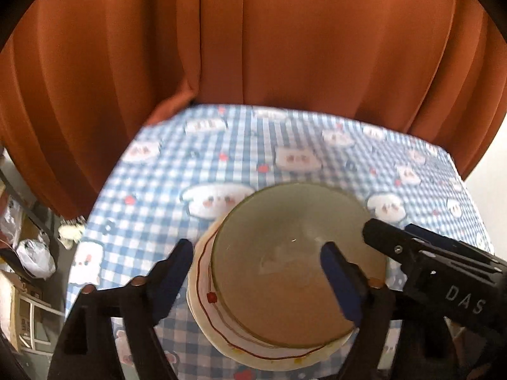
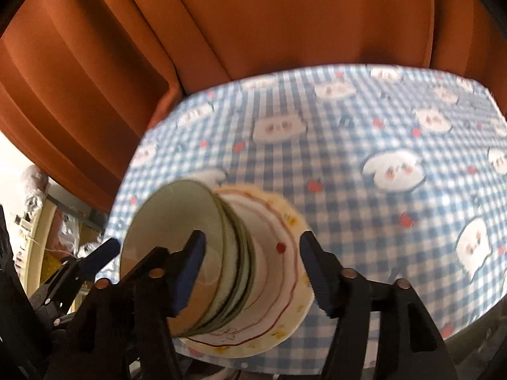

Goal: Organize plates and bowls

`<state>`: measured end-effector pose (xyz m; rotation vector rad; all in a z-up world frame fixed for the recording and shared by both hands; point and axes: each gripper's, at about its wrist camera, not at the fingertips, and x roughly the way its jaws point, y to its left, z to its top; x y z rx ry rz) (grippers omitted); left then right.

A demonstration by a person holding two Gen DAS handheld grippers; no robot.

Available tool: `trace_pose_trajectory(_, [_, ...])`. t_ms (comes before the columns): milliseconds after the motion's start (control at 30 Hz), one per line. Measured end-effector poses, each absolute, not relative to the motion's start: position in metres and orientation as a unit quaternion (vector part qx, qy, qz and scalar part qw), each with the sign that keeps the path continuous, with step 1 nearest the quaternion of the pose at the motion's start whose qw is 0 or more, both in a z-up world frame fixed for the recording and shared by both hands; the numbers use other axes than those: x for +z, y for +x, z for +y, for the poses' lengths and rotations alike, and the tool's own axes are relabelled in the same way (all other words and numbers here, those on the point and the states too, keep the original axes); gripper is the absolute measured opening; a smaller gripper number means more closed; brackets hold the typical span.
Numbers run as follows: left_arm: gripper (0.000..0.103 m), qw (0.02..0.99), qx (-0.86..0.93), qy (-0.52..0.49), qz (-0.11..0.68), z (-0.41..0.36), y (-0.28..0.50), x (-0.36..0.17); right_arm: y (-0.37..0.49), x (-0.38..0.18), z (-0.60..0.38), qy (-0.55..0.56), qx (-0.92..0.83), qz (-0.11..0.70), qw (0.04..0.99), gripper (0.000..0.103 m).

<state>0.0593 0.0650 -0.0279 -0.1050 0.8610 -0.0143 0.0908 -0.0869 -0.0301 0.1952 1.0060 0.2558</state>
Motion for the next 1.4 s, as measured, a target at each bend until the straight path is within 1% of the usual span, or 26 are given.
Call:
trace_pose_trajectory(100, [0.088, 0.918, 0.006, -0.045, 0.395, 0.049, 0.047, -0.019, 0.079, -0.017, -0.103, 0.080, 0.131, 0.449, 0.880, 0.072])
trace_pose_trajectory(167, [0.095, 0.923, 0.017, -0.044, 0.382, 0.037, 0.037, -0.017, 0.070, -0.012, -0.115, 0.073, 0.129, 0.438, 0.887, 0.073])
trace_pose_trajectory(200, [0.095, 0.925, 0.019, -0.044, 0.376, 0.031, 0.032, -0.016, 0.065, -0.011, -0.123, 0.071, 0.127, 0.432, 0.890, 0.073])
trace_pose_trajectory(367, [0.096, 0.931, 0.022, -0.053, 0.361, 0.007, 0.010, -0.022, 0.039, -0.014, -0.159, 0.066, 0.113, 0.409, 0.903, 0.074])
trace_pose_trajectory(500, [0.096, 0.933, 0.023, -0.059, 0.353, -0.009, -0.006, -0.028, 0.018, -0.021, -0.188, 0.057, 0.093, 0.388, 0.915, 0.078])
trace_pose_trajectory(733, [0.096, 0.938, 0.020, -0.064, 0.340, -0.032, -0.029, -0.035, -0.015, -0.035, -0.227, 0.037, 0.064, 0.367, 0.927, 0.079])
trace_pose_trajectory(933, [0.098, 0.940, 0.016, -0.055, 0.336, -0.048, -0.046, -0.034, -0.040, -0.040, -0.240, 0.025, 0.053, 0.352, 0.934, 0.079])
trace_pose_trajectory(1200, [0.100, 0.945, 0.012, -0.040, 0.323, -0.058, -0.057, -0.030, -0.057, -0.033, -0.247, 0.021, 0.043, 0.334, 0.941, 0.079])
trace_pose_trajectory(1400, [0.100, 0.947, 0.013, -0.038, 0.319, -0.061, -0.059, -0.027, -0.062, -0.032, -0.244, 0.009, 0.035, 0.334, 0.942, 0.079])
